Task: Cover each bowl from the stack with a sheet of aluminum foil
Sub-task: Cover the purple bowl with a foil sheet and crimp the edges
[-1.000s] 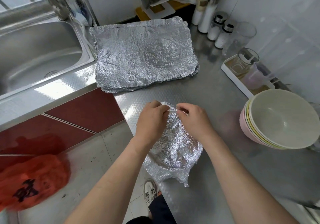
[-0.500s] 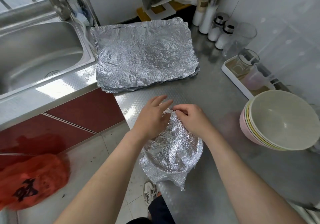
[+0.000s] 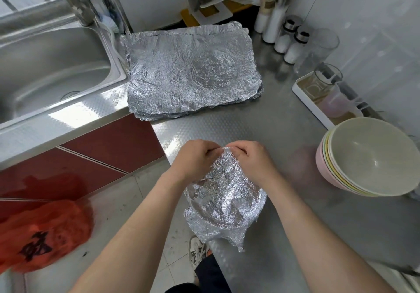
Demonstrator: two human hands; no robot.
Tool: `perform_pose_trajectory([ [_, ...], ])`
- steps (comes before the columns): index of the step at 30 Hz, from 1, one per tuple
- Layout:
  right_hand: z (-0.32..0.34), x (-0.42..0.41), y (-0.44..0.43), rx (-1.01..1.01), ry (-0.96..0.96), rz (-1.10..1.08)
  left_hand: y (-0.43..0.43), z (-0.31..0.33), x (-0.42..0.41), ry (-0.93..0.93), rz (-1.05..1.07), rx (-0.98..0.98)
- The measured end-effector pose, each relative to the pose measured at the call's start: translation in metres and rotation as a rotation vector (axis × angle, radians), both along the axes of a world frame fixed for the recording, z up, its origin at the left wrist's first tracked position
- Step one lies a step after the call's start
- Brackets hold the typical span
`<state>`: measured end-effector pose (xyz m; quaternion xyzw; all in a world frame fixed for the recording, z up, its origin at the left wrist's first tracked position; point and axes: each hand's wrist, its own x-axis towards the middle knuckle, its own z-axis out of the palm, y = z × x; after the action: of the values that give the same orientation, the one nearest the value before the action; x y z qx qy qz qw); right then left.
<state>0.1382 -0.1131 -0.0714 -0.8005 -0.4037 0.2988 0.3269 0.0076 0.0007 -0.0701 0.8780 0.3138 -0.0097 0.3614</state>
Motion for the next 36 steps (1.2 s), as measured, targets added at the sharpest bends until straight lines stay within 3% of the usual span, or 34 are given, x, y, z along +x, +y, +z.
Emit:
perform_pose_trajectory([
  [5, -0.003, -0.005, -0.003, 0.011, -0.075, -0.026, -0.004, 0.000, 0.002, -0.009, 0.011, 0.090],
  [12, 0.000, 0.000, -0.005, -0.066, -0.035, 0.036, -0.010, 0.001, 0.006, -0.048, -0.026, 0.213],
  [16, -0.005, 0.000, -0.010, -0.027, -0.082, -0.086, -0.011, -0.005, 0.005, -0.080, 0.028, 0.289],
  [20, -0.010, 0.001, -0.016, 0.003, -0.050, -0.329, -0.012, -0.012, -0.008, -0.141, 0.272, 0.415],
  [23, -0.011, 0.001, -0.019, -0.024, -0.031, -0.382, -0.021, -0.010, -0.014, -0.160, 0.375, 0.332],
  [28, 0.000, 0.013, -0.007, -0.042, 0.063, -0.240, -0.033, -0.017, -0.015, -0.153, 0.387, 0.163],
  [31, -0.003, 0.012, -0.001, -0.034, 0.034, -0.185, -0.035, -0.019, -0.011, -0.221, 0.409, 0.122],
  [36, -0.015, 0.004, -0.005, 0.021, -0.077, -0.280, -0.037, -0.016, -0.009, -0.216, 0.420, 0.110],
])
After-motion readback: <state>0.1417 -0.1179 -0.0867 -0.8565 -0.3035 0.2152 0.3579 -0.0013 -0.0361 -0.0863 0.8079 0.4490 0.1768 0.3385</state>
